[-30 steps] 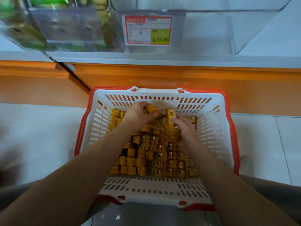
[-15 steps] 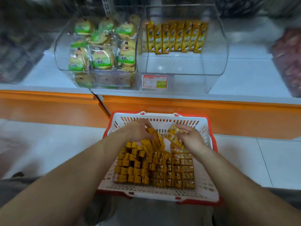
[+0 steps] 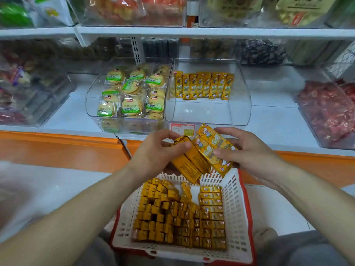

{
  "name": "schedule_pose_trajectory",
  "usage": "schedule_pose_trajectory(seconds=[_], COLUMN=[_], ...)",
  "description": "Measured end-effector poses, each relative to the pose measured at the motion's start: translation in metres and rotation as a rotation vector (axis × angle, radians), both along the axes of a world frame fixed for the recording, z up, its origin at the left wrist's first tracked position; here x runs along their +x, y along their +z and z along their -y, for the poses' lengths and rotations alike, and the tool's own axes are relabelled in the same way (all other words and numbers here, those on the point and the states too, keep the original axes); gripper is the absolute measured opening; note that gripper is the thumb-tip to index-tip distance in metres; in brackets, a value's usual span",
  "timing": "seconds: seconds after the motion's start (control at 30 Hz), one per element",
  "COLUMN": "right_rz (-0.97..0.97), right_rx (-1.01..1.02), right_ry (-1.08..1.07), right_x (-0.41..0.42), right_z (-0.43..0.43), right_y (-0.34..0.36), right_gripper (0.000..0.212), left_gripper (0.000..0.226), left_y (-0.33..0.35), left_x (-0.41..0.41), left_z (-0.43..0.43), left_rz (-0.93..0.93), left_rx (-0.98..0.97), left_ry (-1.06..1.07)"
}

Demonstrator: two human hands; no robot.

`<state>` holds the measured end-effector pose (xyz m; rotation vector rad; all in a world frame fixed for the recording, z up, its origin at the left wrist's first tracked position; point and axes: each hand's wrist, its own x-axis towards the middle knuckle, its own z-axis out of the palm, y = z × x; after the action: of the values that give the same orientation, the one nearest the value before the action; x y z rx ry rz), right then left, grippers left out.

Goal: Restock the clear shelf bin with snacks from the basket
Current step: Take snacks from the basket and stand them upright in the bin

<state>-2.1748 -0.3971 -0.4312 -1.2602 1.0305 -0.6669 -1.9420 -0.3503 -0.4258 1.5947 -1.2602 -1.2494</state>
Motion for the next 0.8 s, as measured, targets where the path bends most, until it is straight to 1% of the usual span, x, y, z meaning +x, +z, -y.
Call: schedule_pose_trajectory(seconds=[0.07, 0.13, 0.33, 0.37, 0.47, 0.5, 0.6, 0.7, 0.8], right_rz=[-0.024, -0.005, 0.13, 0.136, 0.122, 0.122, 0.144, 0.169, 0.157], right_rx=[0.028, 0.06, 0.173, 0.163, 0.116, 0.102, 0.087, 0.092, 0.065], right_ry=[0.041, 0.066, -0.05, -0.044, -0.02, -0.023, -0.039, -0.044, -0.047], right_x=[0.003, 0.011, 0.04, 0.043, 0.049, 0.051, 0.055, 0.057, 0.057], right_z=[0.003, 0.007, 0.015, 0.017, 0.021, 0.023, 0.026, 0.029, 0.029], right_y=[-0.002, -0.006, -0.02, -0.022, -0.025, -0.027, -0.029, -0.03, -0.03], right_gripper=[0.047, 0.038, 0.03, 0.035, 0.063, 0.064, 0.054, 0.059, 0.057], left_gripper=[0.032, 0.035, 0.035, 0.034, 0.028, 0.028, 0.03, 0.035, 0.038], left_y=[-0.006, -0.011, -0.018, -0.019, -0.02, -0.019, -0.02, -0.017, -0.015], left_x=[-0.004, -0.007, -0.014, -0.014, -0.015, -0.016, -0.018, -0.015, -0.013], left_z=[0.001, 0.007, 0.025, 0.028, 0.036, 0.038, 0.043, 0.047, 0.049], left_rz=[0.046, 0.069, -0.066, -0.079, -0.147, -0.178, -0.243, -0.177, -0.067], left_rx=[-0.064, -0.1, -0.131, -0.134, -0.095, -0.072, -0.011, 0.015, -0.016], left_ry=[0.071, 0.156, 0.3, 0.318, 0.351, 0.35, 0.352, 0.353, 0.326])
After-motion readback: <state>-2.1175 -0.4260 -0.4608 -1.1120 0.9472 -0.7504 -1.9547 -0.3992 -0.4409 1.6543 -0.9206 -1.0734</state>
